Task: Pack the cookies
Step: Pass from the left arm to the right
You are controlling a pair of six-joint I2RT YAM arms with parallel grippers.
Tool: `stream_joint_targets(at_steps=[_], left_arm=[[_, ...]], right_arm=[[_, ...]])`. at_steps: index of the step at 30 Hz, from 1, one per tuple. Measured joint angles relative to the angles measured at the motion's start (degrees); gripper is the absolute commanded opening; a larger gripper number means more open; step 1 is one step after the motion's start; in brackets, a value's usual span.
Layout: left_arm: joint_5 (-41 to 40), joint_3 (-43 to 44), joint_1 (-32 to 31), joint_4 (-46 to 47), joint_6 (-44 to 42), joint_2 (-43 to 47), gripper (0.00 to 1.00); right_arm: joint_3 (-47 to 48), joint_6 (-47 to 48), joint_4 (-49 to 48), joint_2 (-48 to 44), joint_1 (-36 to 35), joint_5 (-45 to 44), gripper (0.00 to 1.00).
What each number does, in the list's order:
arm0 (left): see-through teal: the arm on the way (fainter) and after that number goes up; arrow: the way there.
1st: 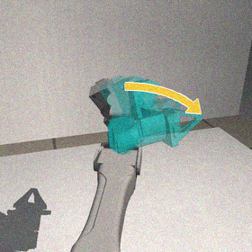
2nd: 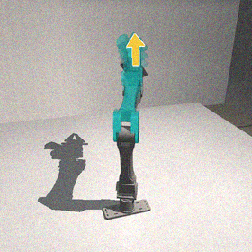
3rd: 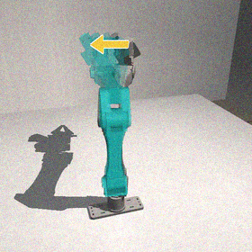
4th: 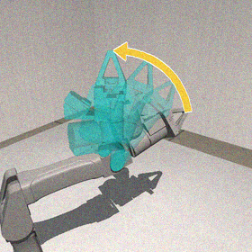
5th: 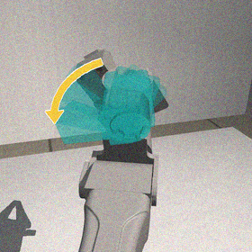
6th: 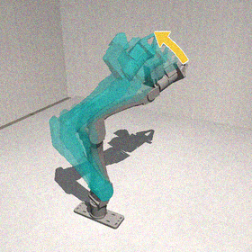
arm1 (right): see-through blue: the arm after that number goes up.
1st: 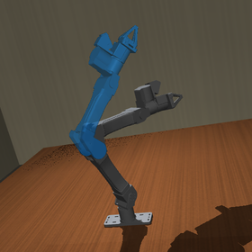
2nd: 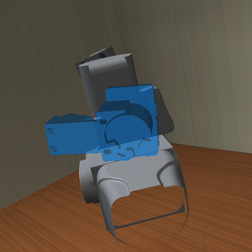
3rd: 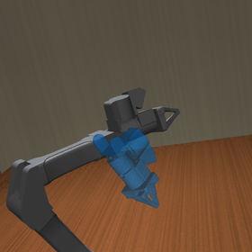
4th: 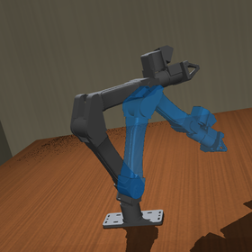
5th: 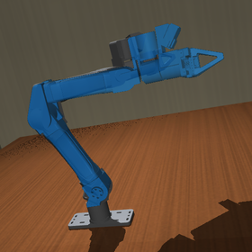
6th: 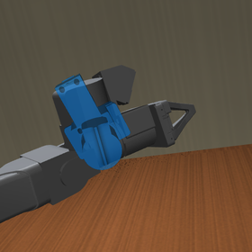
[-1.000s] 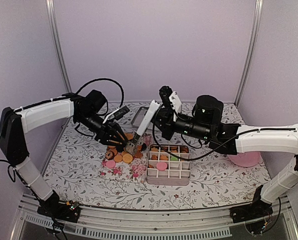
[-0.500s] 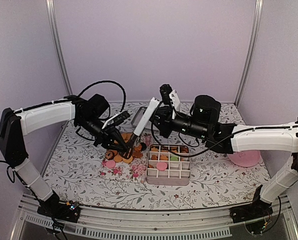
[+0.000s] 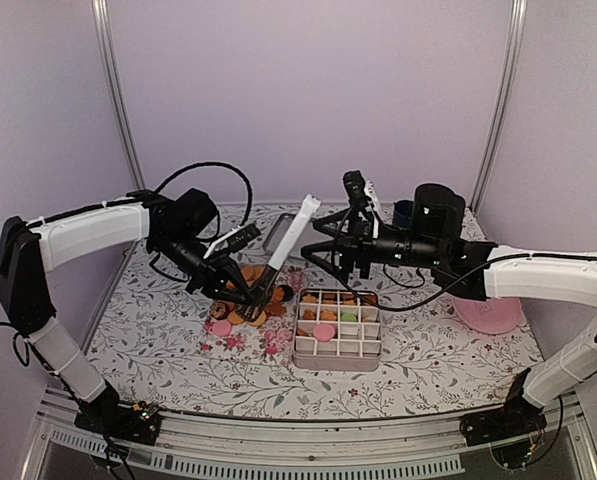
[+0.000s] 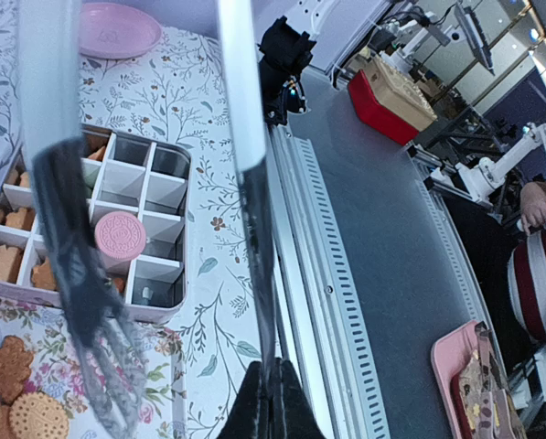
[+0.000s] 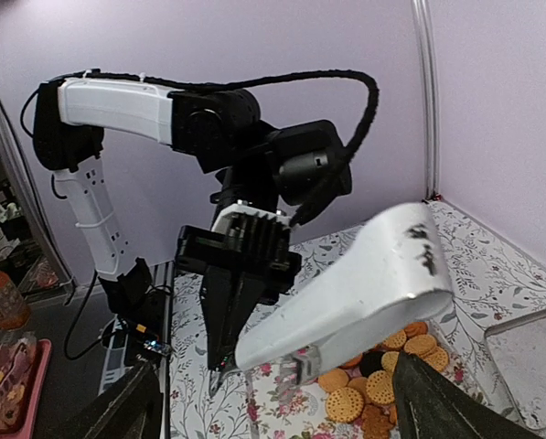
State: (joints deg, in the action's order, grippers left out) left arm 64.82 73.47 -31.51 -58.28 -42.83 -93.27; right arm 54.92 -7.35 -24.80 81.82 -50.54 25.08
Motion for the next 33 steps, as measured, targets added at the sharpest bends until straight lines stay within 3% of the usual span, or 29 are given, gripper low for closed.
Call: stream_joint_targets(at_steps=[5,14,22,33], left_arm=[[-1.6,0.0,0.0,0.4,1.0,0.0,0.0],[-4.7,0.1,0.0,0.9,1.7,0.0,0.0],[-6.1,0.1,0.0,1.3,1.7,0.1,0.0],[-7.2,0.1,0.0,1.6,2.2,0.2,0.0]], right_arm=[[5.8,0.1,3.9,1.3,0.5,9.2,0.83],[9.3,-0.8,7.5,6.6,1.7,12.6,0.76],[11.6,-3.3,8.5,10.6,1.9,16.4,0.6],[12.7,-5.8,8.5,14.1,2.0,18.7,0.59]])
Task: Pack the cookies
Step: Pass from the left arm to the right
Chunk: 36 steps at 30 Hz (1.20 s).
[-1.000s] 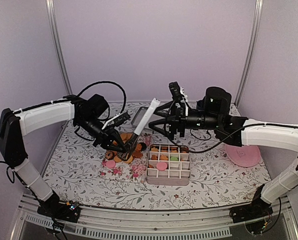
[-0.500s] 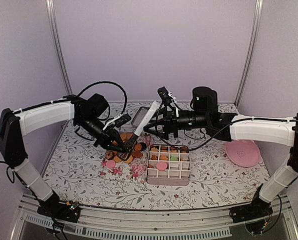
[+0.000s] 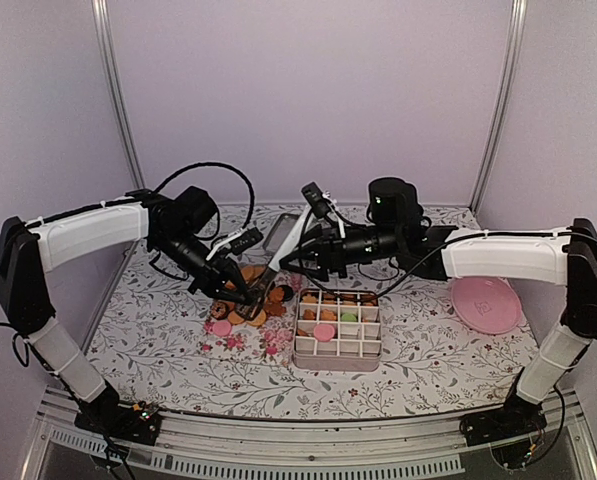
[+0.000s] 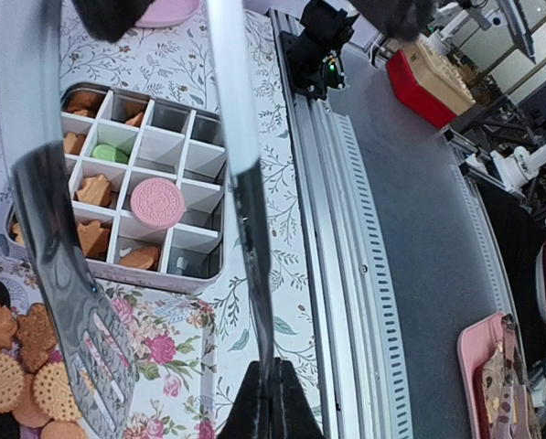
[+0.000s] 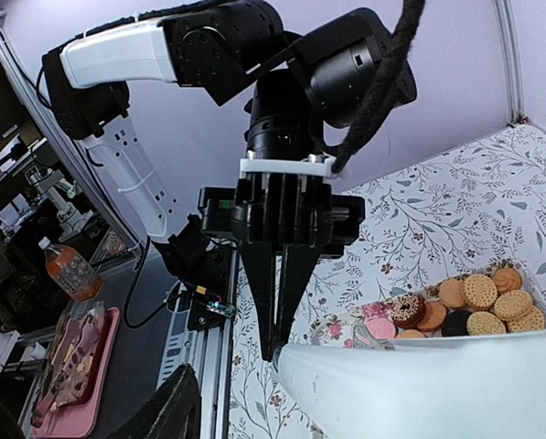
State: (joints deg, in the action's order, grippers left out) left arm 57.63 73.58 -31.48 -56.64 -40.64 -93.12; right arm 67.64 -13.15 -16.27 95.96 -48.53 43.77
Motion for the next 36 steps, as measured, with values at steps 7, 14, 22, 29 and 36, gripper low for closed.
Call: stream_joint_targets(at_steps=[7,14,22,29,36], left_arm=[[0.0,0.0,0.0,0.1,-0.1,1.0,0.0],[0.0,0.0,0.0,0.0,-0.3,1.0,0.0],[0.0,0.0,0.0,-0.1,-0.9,1.0,0.0],[0.1,0.0,0.0,-0.2,-1.4,1.0,0.0],[0.3,0.1,0.0,-1.0,-1.8,1.3,0.0]], right_arm=[[-4.2,-0.1,0.0,-5.4,1.7,-3.2,0.69],[-5.6,-0.7,-1.5,-7.0,2.1,-4.9,0.72],[-4.3,-3.1,-6.3,-1.9,2.1,-2.7,0.65],[-3.8,-4.9,-9.3,0.2,1.0,-1.1,0.54],[-3.3,-6.1,-12.2,1.5,0.5,-1.2,0.57]])
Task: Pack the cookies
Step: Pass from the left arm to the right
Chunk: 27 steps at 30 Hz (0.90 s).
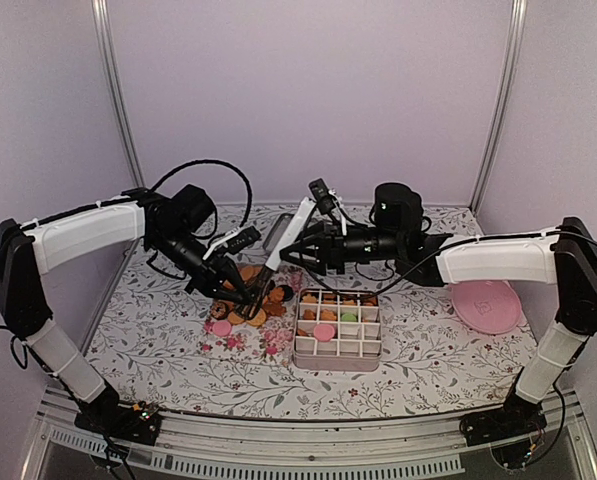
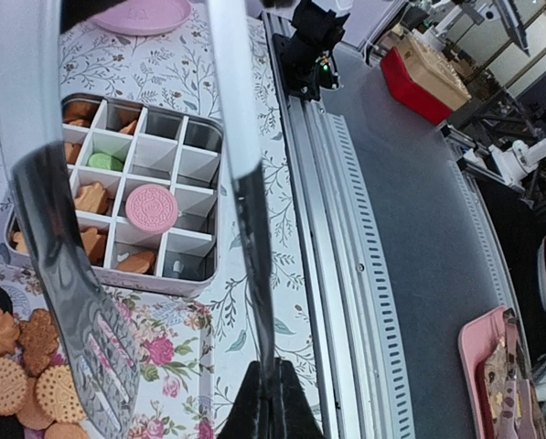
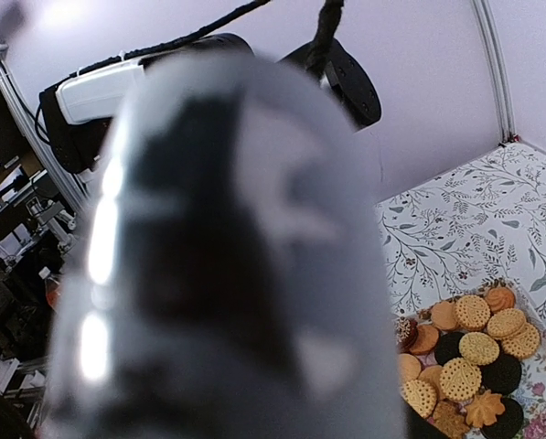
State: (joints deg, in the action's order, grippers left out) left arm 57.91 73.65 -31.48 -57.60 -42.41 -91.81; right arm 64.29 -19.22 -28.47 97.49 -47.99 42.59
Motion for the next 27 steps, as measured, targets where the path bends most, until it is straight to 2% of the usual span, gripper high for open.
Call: stream_joint_targets(at_steps=[4,9,17,27], left_arm=[[0.0,0.0,0.0,-0.1,0.0,0.0,0.0],[0.1,0.0,0.0,0.0,0.0,0.1,0.0],[-0.2,0.0,0.0,-0.2,0.0,0.3,0.0],[-0.6,0.0,0.0,-1.5,-0.4,0.3,0.0]], right_arm=[[0.3,-0.7,-0.9,0.5,-0.1,-2.1,0.61],[0.2,-1.3,-2.2,0.5,-0.4,-4.7,0.61],[0.2,-3.2,-6.4,0.7,-0.5,-1.3,0.52],[0.4,-3.9,-7.1,1.9,-0.4,1.5,0.43]])
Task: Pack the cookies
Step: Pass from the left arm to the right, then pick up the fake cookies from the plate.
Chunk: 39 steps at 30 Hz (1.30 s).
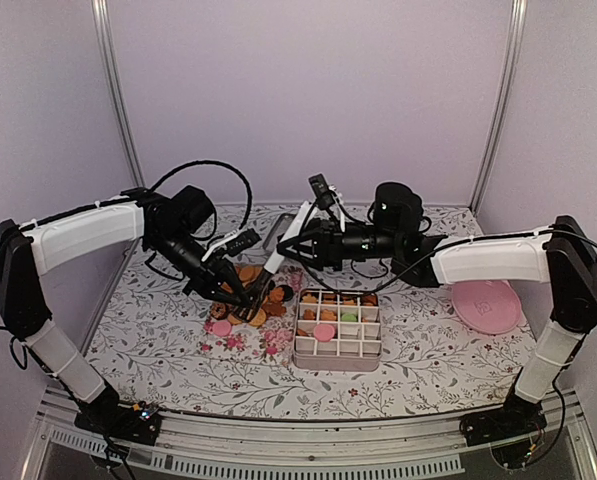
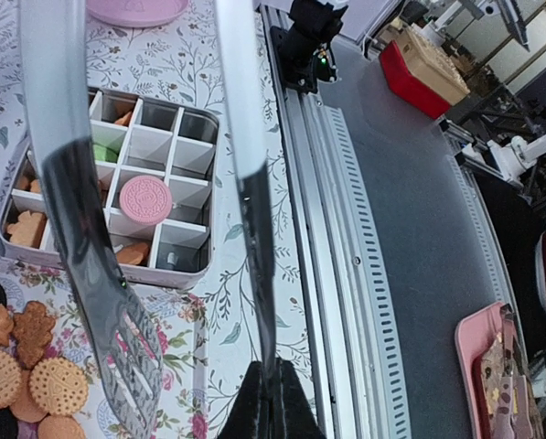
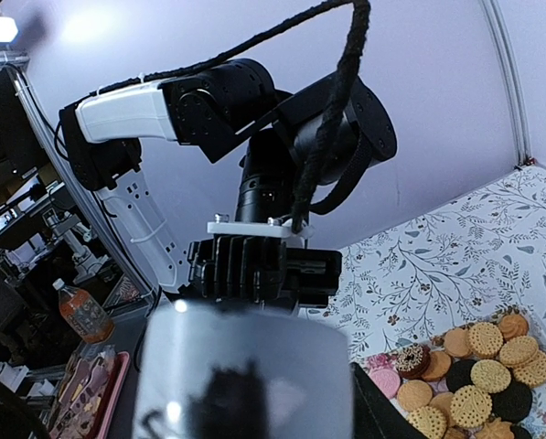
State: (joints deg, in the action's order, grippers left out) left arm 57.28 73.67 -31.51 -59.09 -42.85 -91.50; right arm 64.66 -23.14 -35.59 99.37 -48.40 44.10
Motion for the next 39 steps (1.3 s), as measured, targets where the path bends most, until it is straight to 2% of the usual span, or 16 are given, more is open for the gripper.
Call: stream_joint_targets(at_steps=[4,7,14,18,25,34,39], left_arm=[[-0.4,0.0,0.0,-0.3,0.1,0.0,0.01],[-1.1,0.0,0.0,0.0,0.5,0.0,0.09],[-5.9,0.0,0.5,5.0,5.0,0.7,0.46],[-7.2,0.0,2.9,6.6,7.1,1.5,0.6],[-8.1,-0.4,14.1,7.9,8.3,1.9,0.62],[-8.7,-3.4,28.9,10.6,10.2,2.7,0.63],[-8.7,-6.1,33.2,12.0,10.7,2.7,0.63]], right_arm=[[1.7,0.9,1.5,0.9,0.0,0.4,0.37],[2.1,1.5,2.6,0.9,-0.1,0.4,0.33],[-1.6,3.9,6.6,-0.7,-1.7,-4.3,0.31],[-3.6,6.0,9.7,-3.1,-1.9,-8.2,0.31],[-4.7,9.8,12.4,-8.0,-2.0,-15.6,0.31],[-4.7,14.3,15.8,-9.1,-3.8,-23.5,0.31],[-3.0,16.2,16.8,-8.1,-4.3,-26.9,0.31]])
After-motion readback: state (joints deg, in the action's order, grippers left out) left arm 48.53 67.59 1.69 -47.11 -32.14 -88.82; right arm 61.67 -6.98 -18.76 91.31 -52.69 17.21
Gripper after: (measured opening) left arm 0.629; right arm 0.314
